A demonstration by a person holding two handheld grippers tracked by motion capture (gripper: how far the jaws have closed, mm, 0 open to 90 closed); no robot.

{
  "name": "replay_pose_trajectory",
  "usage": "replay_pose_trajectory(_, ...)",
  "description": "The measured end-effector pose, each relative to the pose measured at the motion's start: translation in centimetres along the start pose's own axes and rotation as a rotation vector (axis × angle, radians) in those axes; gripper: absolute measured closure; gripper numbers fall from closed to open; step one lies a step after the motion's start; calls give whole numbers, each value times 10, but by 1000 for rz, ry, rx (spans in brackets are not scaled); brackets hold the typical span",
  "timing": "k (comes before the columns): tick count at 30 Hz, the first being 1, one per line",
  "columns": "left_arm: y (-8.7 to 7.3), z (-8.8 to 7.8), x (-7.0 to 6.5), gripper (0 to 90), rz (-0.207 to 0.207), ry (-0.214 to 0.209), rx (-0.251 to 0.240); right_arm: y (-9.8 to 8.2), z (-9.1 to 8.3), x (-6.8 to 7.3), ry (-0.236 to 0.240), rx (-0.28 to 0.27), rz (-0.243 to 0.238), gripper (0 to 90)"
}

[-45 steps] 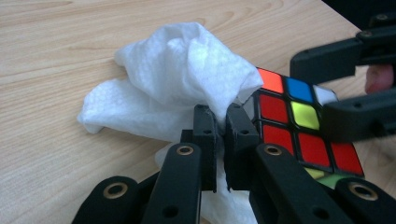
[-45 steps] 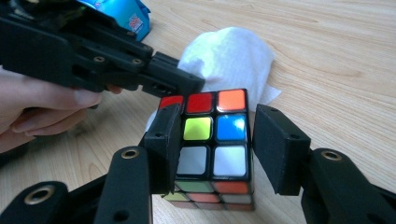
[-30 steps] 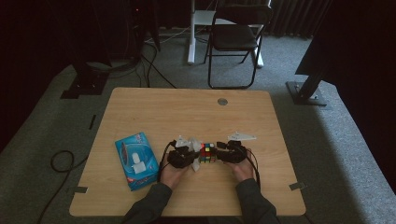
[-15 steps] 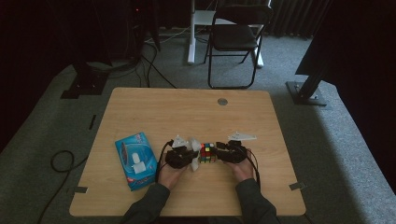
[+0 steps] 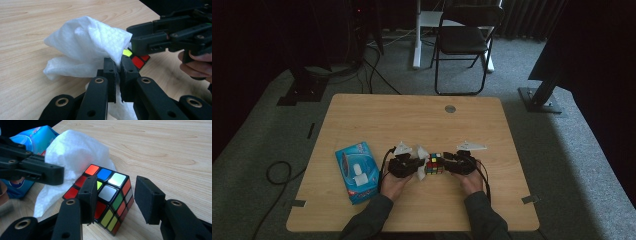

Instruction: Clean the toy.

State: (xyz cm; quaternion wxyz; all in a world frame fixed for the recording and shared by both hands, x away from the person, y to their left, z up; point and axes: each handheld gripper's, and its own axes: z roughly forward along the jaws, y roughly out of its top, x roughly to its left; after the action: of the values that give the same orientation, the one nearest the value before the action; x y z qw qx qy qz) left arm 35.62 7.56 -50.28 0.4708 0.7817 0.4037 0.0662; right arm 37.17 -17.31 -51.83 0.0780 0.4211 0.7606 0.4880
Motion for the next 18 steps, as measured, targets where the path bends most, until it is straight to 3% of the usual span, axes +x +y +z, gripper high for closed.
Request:
replay_pose_trajectory(11, 6, 14, 9, 853, -26, 13, 15, 0, 0, 0, 15, 1, 8, 567)
replay_pose_trajectory(18, 6, 18, 12, 855, -21, 25, 27, 0, 0, 0, 22, 0, 5, 594)
